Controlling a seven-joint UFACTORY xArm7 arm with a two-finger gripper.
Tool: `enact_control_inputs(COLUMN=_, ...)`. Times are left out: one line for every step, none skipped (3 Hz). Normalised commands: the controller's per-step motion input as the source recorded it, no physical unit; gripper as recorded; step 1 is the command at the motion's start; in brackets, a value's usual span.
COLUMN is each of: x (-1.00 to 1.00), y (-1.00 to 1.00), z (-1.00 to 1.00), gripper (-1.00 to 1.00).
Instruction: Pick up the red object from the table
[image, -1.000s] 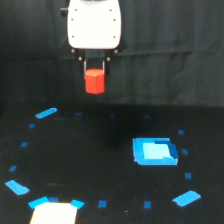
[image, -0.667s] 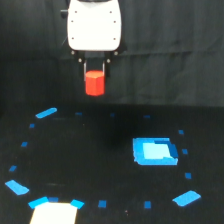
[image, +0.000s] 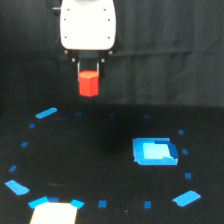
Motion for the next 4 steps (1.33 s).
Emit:
enact_control_inputs(x=0.03, y=-0.69, z=0.58, gripper=-1.00)
enact_control_inputs(x=0.42, y=-0.10, z=-0.01, gripper=-1.00)
enact_control_inputs(x=-0.09, y=-0.16, z=0.64, gripper=-1.00)
enact_control_inputs(x=-0.10, y=-0.15, z=0.29, gripper=-0.98)
